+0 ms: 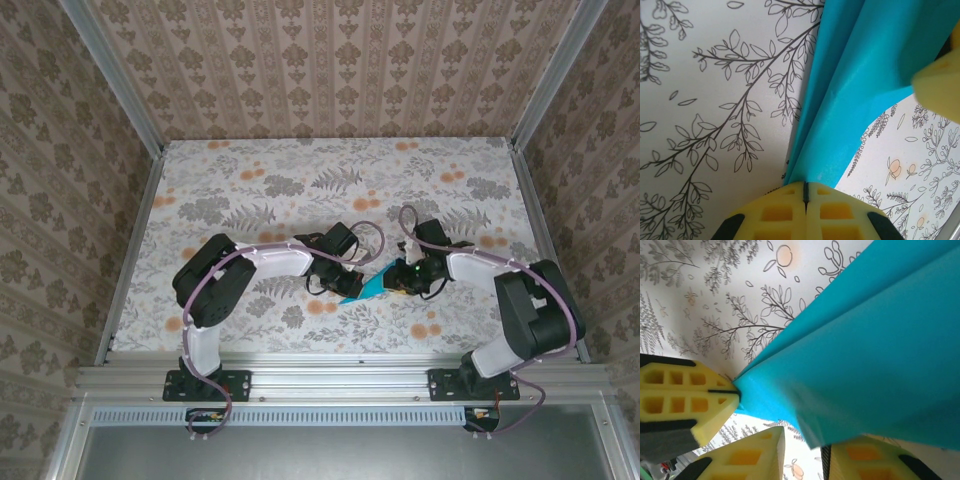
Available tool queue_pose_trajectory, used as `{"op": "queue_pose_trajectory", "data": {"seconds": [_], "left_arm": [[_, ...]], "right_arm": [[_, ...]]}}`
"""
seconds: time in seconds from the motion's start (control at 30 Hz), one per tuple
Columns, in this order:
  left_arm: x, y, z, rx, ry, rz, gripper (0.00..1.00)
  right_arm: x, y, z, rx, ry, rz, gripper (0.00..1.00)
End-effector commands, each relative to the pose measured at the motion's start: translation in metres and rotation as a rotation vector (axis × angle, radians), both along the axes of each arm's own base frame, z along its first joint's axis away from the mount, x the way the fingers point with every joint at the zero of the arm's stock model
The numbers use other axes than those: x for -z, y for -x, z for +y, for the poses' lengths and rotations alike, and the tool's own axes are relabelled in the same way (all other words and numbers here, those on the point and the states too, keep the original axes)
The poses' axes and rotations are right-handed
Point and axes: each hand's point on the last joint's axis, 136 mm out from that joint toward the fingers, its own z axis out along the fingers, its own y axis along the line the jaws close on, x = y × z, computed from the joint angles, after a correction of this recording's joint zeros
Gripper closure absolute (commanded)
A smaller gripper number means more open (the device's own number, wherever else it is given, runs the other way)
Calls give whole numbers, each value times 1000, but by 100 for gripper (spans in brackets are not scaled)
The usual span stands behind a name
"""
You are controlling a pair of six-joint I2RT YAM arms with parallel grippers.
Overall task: Fold a paper plane with a square sheet of paper (pick it up from the middle)
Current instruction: Fold the wing for the fifth time at the center of the table.
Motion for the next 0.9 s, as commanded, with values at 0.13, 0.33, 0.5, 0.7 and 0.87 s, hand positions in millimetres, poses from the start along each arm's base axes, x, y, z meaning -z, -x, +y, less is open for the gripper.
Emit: {"op": "queue_pose_trajectory", "data": {"seconds": [0.13,0.33,0.5,0.7,0.87], "left_arm": [[55,16,37,-18,-193,44,95],[54,16,32,-25,-161,45,95],[53,17,30,-29,-149,43,95],[53,20,33,-38,-138,47,95],[54,21,31,-39,-121,56,95]], "right_arm": [[-40,7,-19,-3,88,-73,72],[-69,-4,16,33,-134,-145,87],[-51,-15,51,71,-217,-129,95],[-20,-26,47,153,-181,-109,100],[-7,-31,49,170,-179,-95,100]]}}
